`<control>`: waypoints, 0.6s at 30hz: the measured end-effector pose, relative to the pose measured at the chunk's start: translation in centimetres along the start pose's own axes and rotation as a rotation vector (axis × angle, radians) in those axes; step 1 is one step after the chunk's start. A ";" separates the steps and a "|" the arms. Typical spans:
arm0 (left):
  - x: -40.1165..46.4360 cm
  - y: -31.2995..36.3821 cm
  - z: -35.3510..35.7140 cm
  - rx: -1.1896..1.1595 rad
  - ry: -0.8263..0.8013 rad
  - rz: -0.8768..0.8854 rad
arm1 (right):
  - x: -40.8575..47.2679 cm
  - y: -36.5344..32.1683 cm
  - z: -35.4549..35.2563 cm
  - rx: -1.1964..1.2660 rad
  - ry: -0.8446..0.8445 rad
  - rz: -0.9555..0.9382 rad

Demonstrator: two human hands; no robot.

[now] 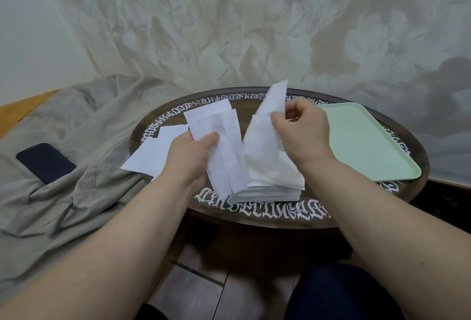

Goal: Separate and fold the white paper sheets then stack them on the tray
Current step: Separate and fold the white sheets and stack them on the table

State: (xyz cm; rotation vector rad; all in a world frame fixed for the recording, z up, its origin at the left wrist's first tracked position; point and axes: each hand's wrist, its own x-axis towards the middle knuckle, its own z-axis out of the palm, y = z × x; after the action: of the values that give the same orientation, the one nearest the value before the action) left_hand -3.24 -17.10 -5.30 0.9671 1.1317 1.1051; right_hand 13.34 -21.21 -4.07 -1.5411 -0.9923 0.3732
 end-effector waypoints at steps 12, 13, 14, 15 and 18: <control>-1.0 0.5 0.7 -0.122 -0.164 -0.071 | -2.5 1.4 2.0 -0.291 -0.300 -0.332; -0.9 0.4 0.7 -0.122 -0.163 -0.076 | -2.6 1.5 2.1 -0.284 -0.271 -0.350; -0.9 0.4 0.7 -0.124 -0.161 -0.078 | -2.6 1.6 2.2 -0.280 -0.236 -0.366; -0.8 0.2 0.7 -0.124 -0.159 -0.077 | -2.6 1.7 2.3 -0.278 -0.211 -0.381; -0.9 -0.1 0.8 -0.108 -0.169 -0.077 | -2.8 1.7 2.7 -0.302 -0.192 -0.449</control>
State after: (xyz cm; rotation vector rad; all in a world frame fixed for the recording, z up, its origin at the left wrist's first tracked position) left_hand -2.49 -18.01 -5.06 0.9071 0.9551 0.9927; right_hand 10.40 -21.46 -7.16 -1.5087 -1.5623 0.0527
